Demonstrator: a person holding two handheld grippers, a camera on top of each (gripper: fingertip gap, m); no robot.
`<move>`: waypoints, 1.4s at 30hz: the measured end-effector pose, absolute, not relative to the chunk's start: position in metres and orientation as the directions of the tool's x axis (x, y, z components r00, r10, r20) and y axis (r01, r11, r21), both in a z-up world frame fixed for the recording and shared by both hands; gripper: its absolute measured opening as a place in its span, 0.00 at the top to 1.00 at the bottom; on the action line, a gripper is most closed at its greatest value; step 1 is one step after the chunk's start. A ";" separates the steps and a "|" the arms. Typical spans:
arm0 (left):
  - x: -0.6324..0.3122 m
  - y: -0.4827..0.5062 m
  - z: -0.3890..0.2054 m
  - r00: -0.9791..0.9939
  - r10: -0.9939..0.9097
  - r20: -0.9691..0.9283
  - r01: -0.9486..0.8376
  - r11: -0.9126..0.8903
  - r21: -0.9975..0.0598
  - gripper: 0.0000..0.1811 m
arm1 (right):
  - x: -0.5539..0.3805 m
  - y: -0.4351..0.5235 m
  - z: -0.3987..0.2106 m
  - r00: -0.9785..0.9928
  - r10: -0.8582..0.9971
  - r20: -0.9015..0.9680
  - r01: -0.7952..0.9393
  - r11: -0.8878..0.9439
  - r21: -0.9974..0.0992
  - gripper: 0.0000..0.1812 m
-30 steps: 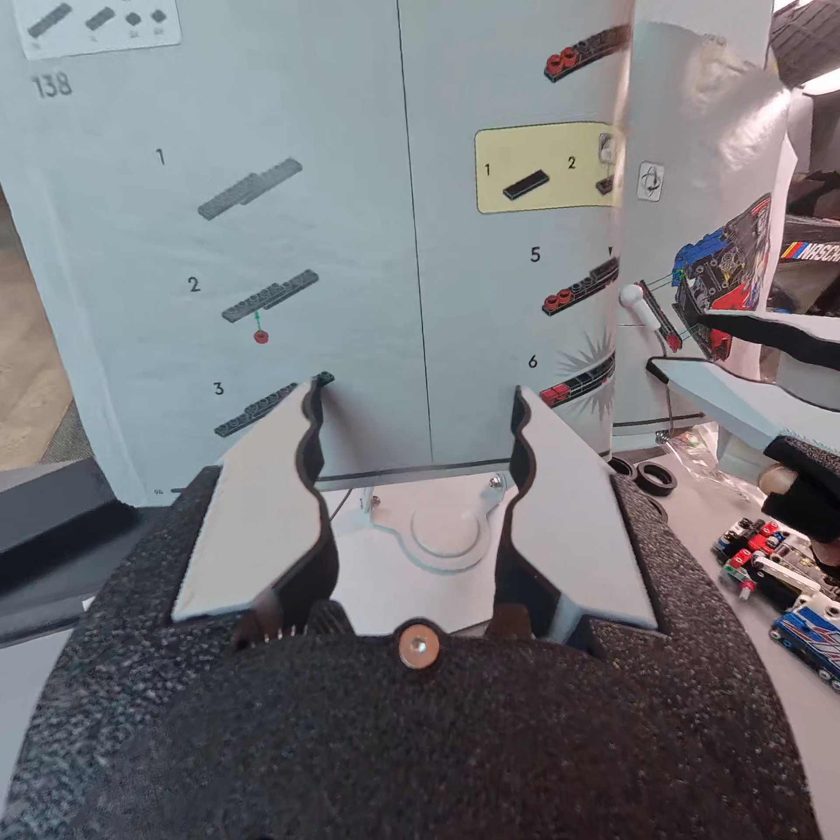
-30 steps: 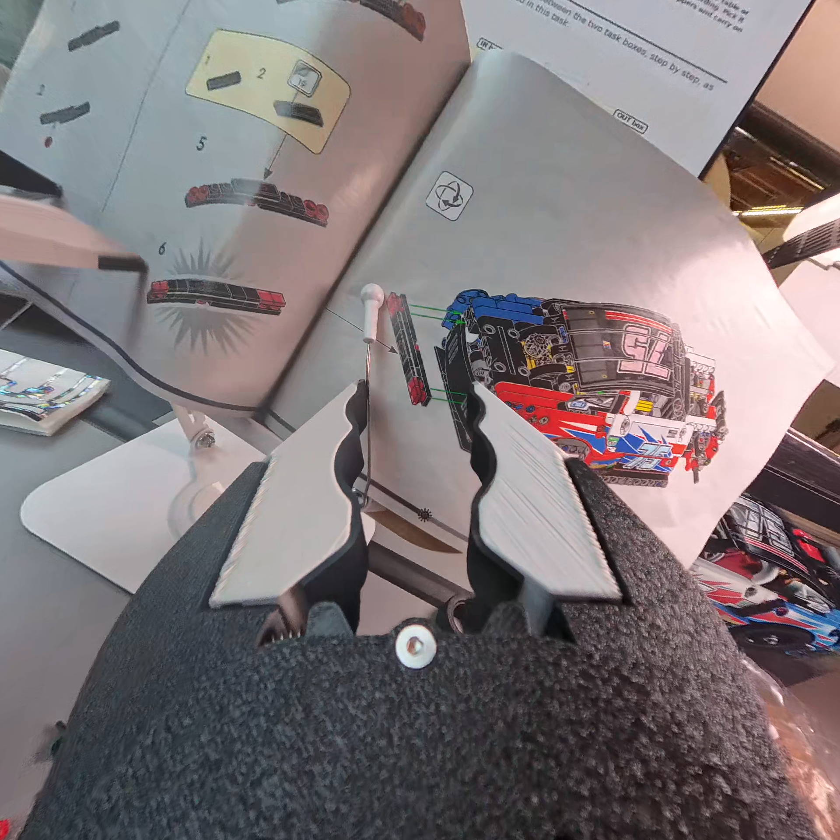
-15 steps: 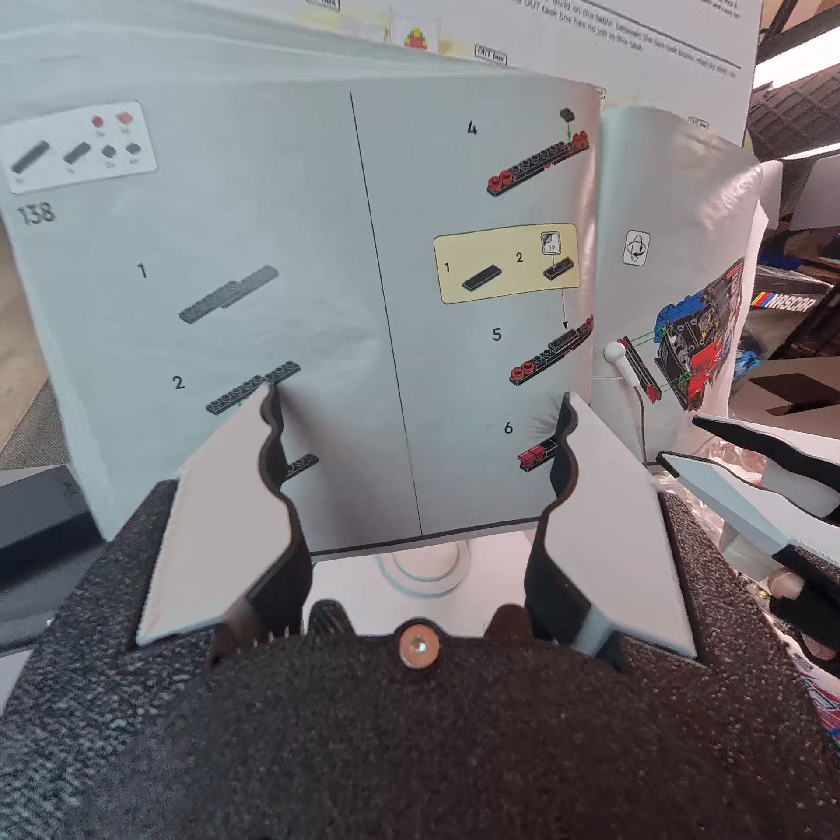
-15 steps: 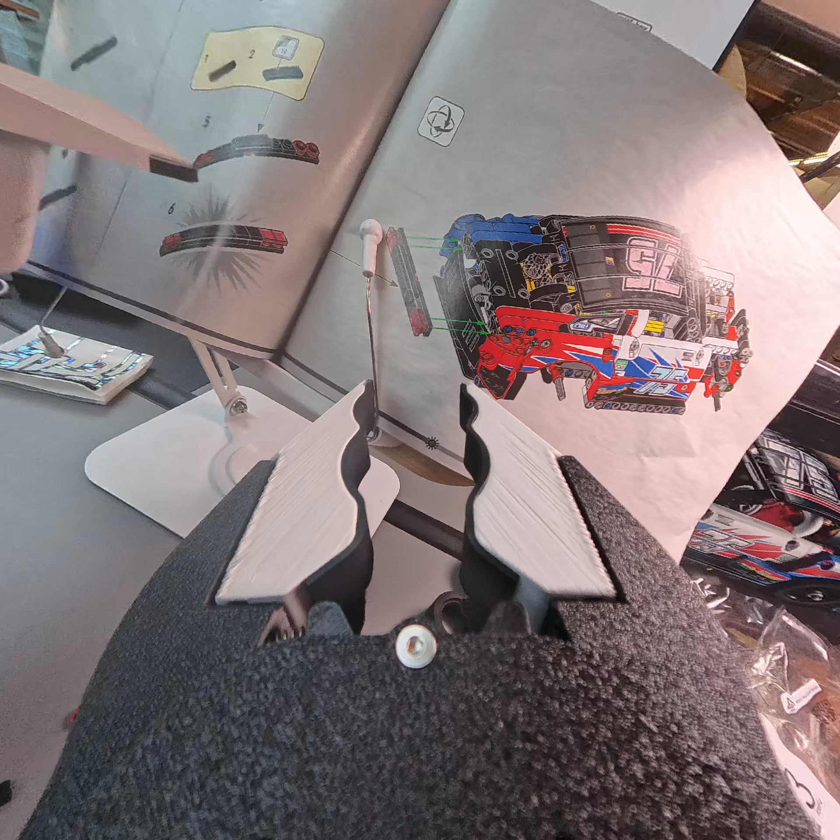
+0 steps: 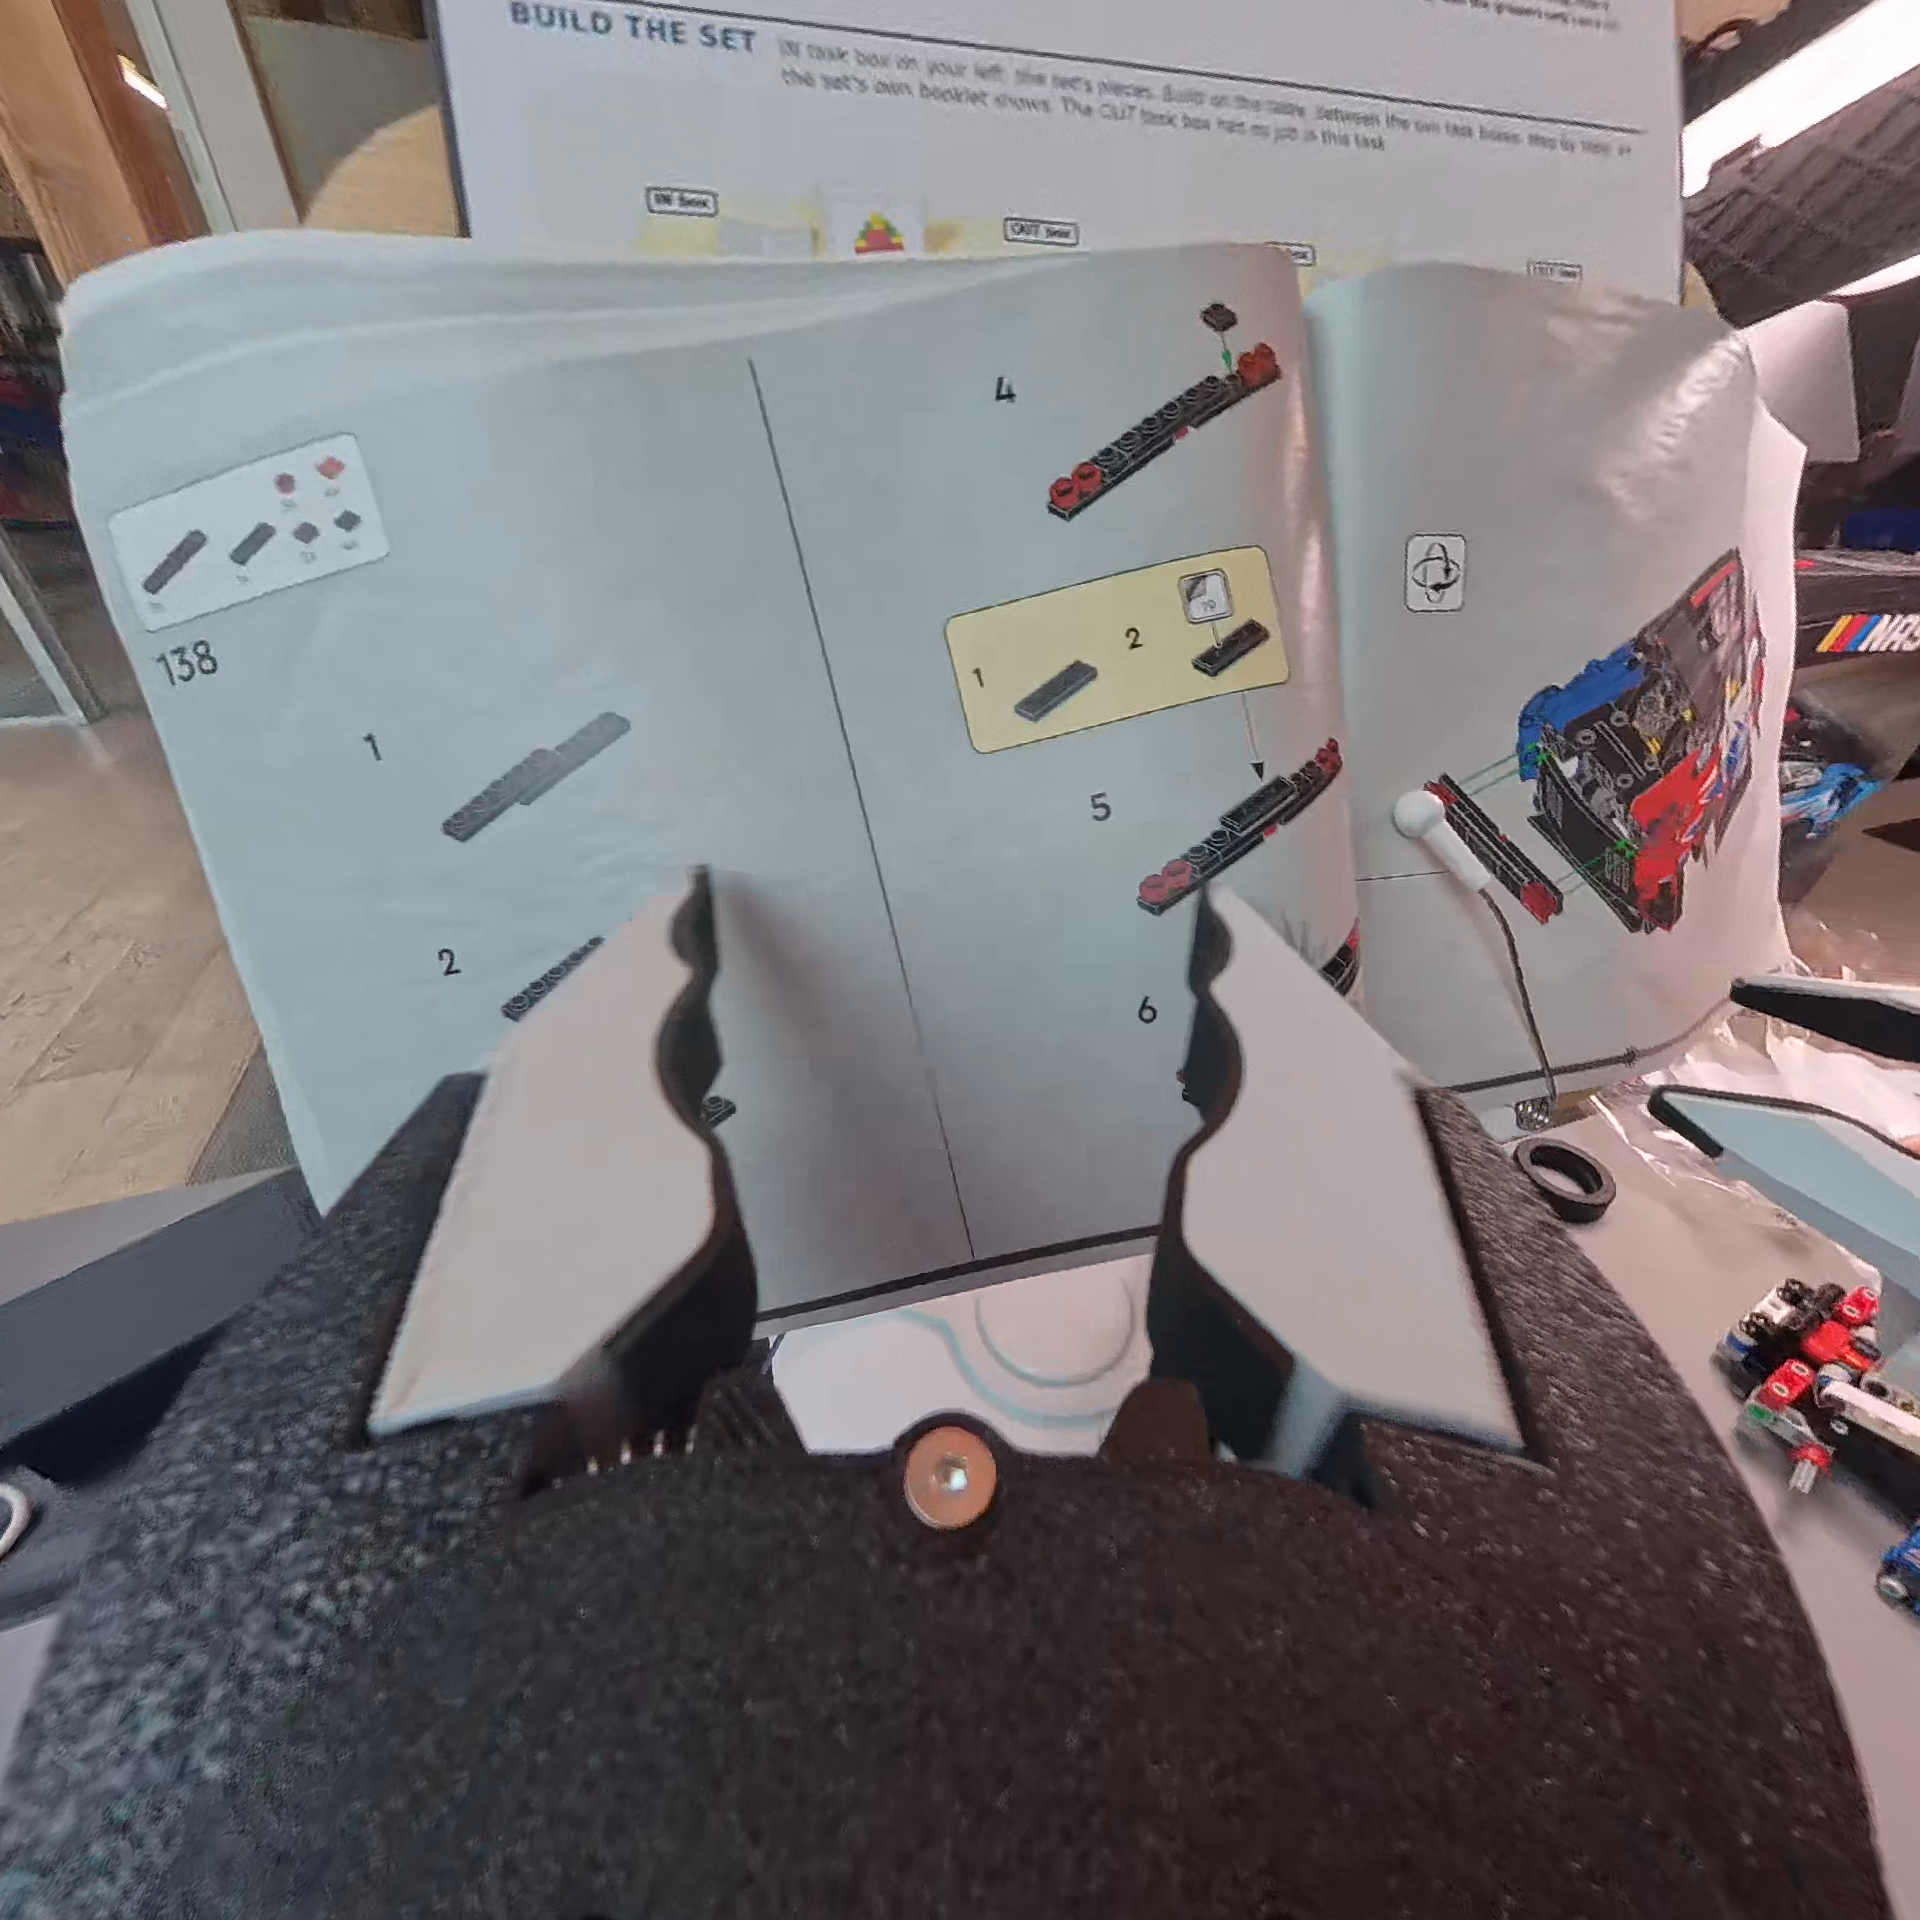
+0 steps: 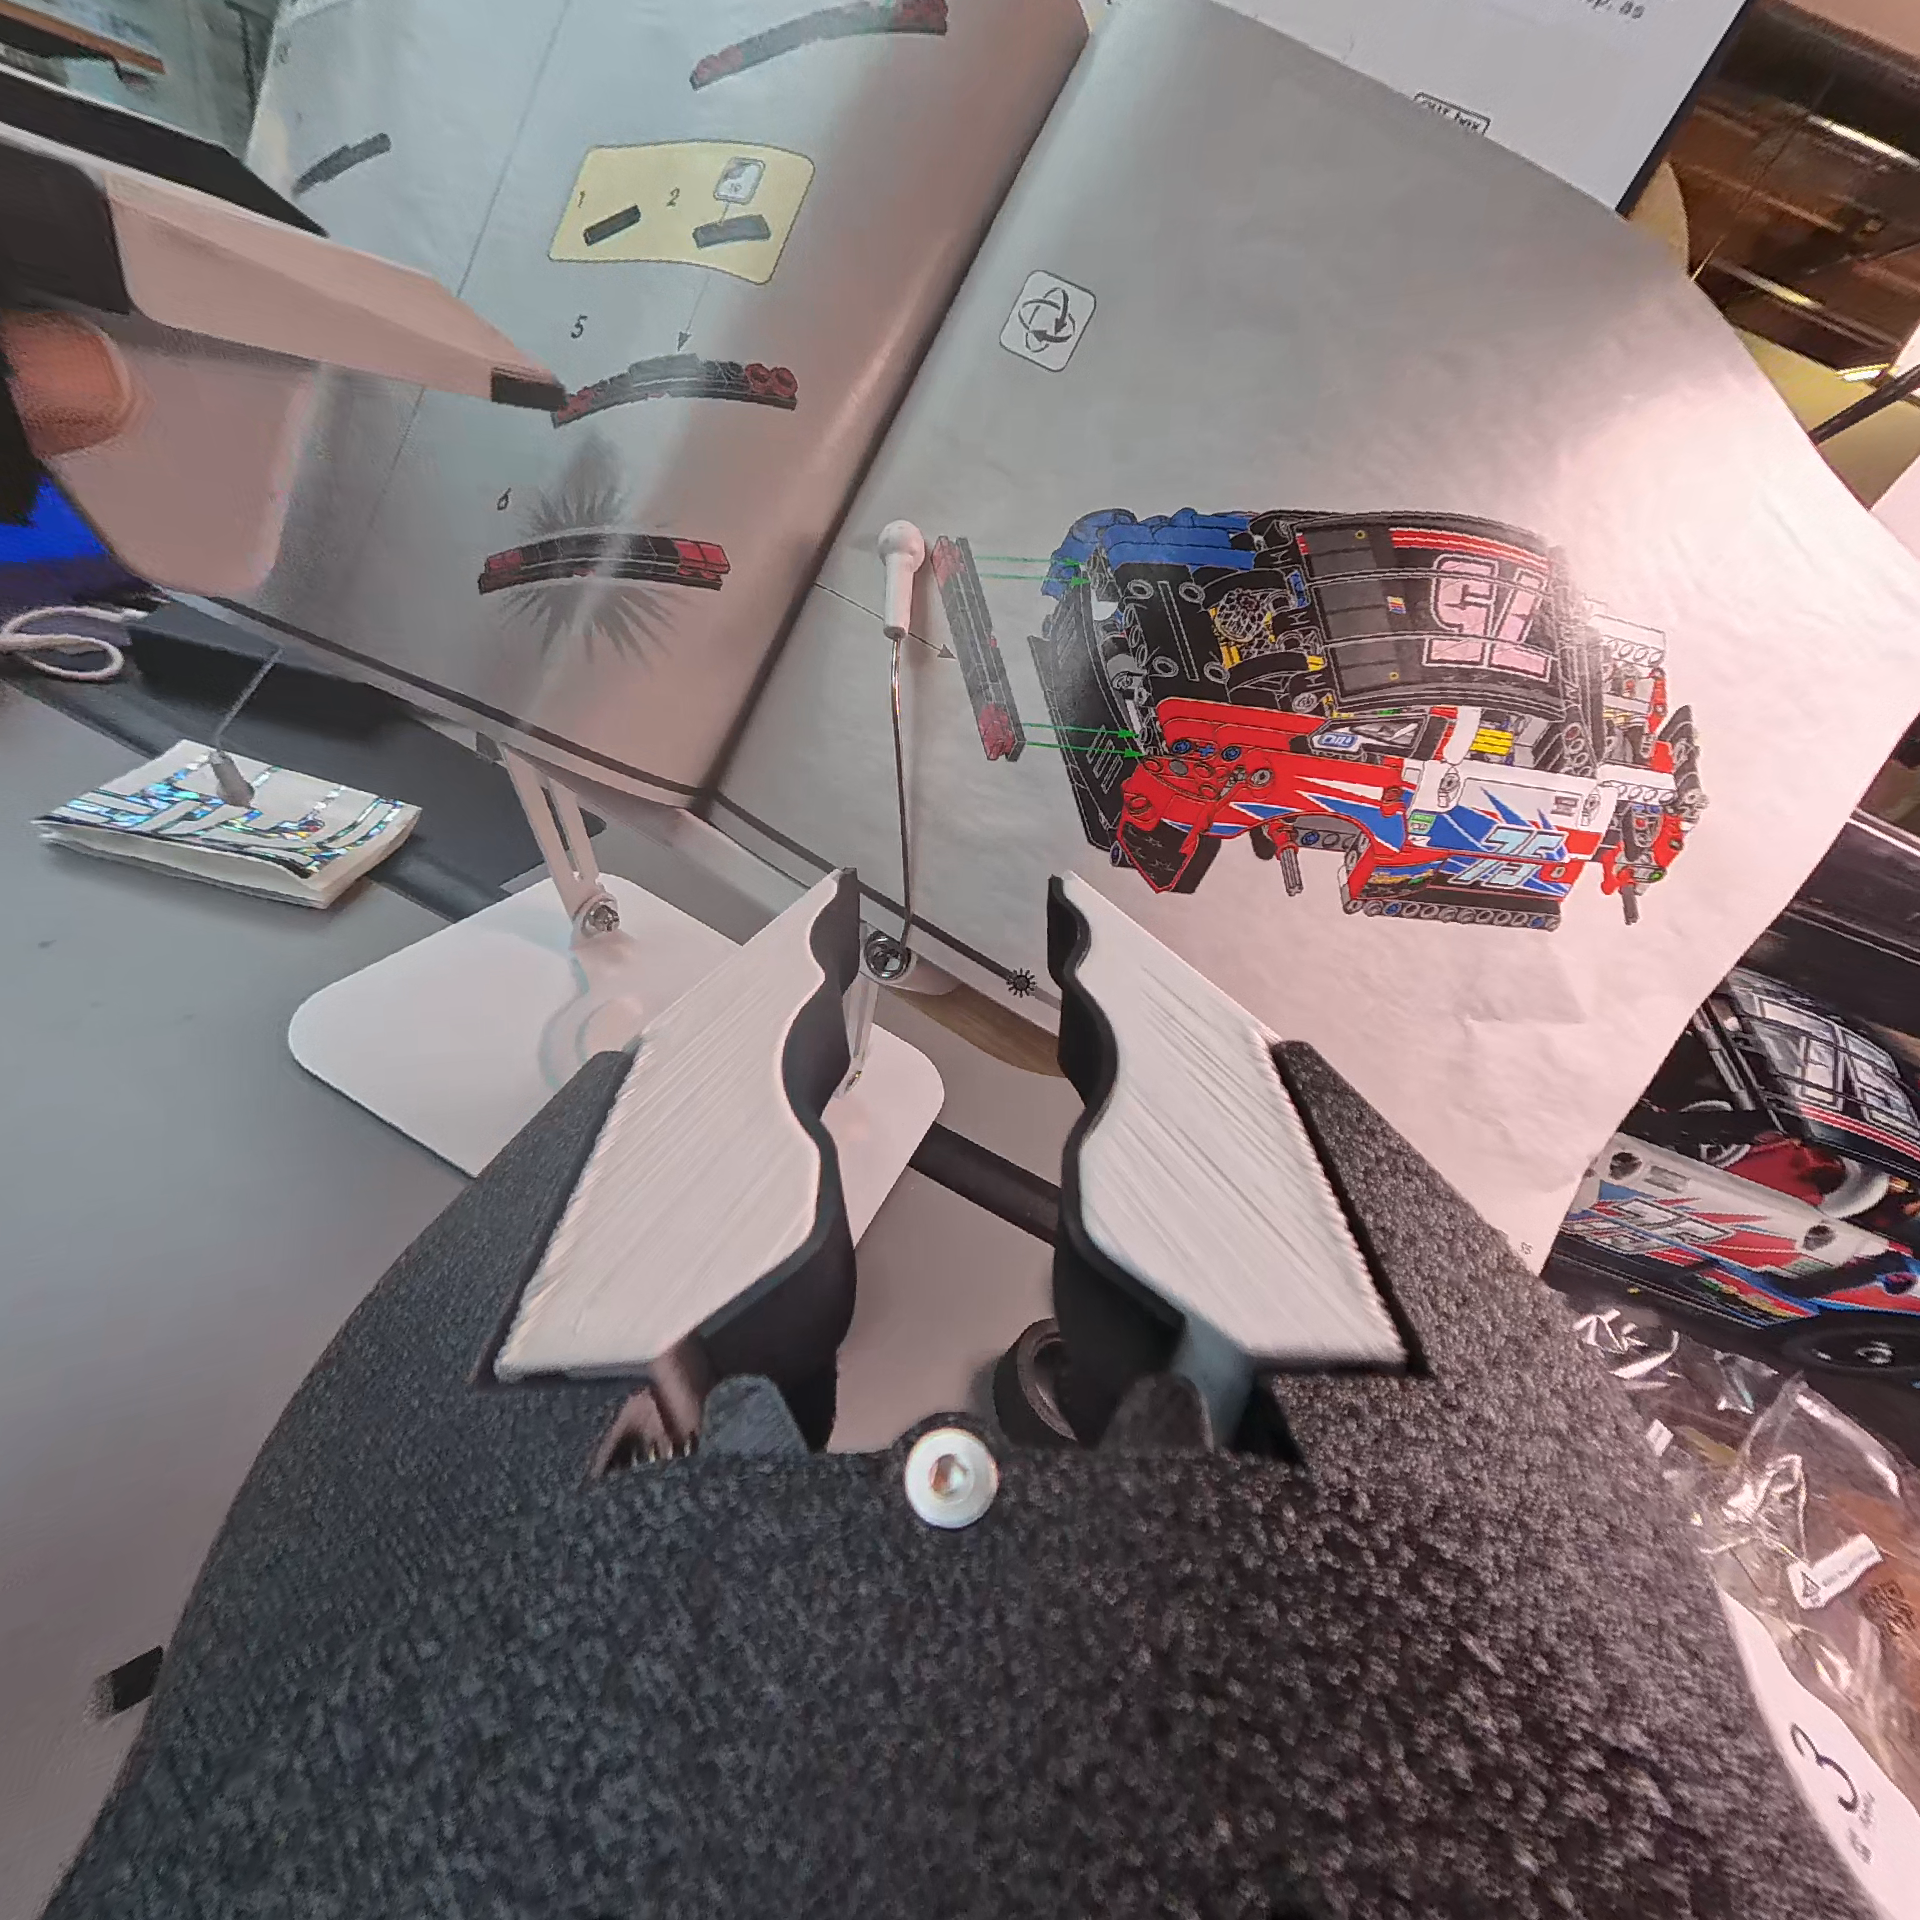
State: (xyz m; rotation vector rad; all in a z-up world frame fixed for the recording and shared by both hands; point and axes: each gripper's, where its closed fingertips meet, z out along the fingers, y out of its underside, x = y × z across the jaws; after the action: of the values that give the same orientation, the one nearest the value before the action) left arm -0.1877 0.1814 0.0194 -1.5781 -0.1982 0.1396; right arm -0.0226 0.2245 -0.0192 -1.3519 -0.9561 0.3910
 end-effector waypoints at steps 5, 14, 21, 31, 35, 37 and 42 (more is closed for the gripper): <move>-0.201 0.193 0.010 0.968 0.241 0.070 0.094 -0.092 -0.991 0.31 | -0.026 0.222 -0.022 0.577 0.743 0.338 0.274 0.215 -0.938 0.80; -0.210 0.190 0.010 0.959 0.282 0.004 0.035 -0.105 -0.994 0.79 | -0.025 0.217 -0.022 0.573 0.758 0.313 0.252 0.200 -0.947 0.80; -0.200 0.190 0.010 0.981 0.191 0.025 0.045 -0.098 -0.994 1.00 | -0.025 0.214 -0.022 0.568 0.764 0.306 0.246 0.197 -0.949 0.81; -0.208 0.193 0.012 0.970 0.230 0.077 0.099 -0.085 -0.992 0.27 | -0.031 0.207 -0.020 0.551 0.782 0.292 0.228 0.196 -0.954 0.81; -0.209 0.198 0.011 0.964 0.261 0.057 0.080 -0.080 -0.994 0.30 | -0.034 0.203 -0.022 0.546 0.789 0.281 0.219 0.189 -0.957 0.81; -0.212 0.198 0.011 0.960 0.276 0.048 0.070 -0.073 -0.995 0.42 | -0.035 0.201 -0.022 0.543 0.792 0.279 0.216 0.190 -0.958 0.81; -0.211 0.192 0.012 0.959 0.282 0.024 0.041 -0.054 -0.998 0.65 | -0.034 0.198 -0.021 0.542 0.797 0.265 0.201 0.183 -0.962 0.81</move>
State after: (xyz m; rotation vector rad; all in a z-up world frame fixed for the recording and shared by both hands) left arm -0.2114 0.1925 0.0116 -1.6180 -0.2516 0.2000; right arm -0.0339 0.1982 -0.0206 -1.3563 -0.9532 0.5261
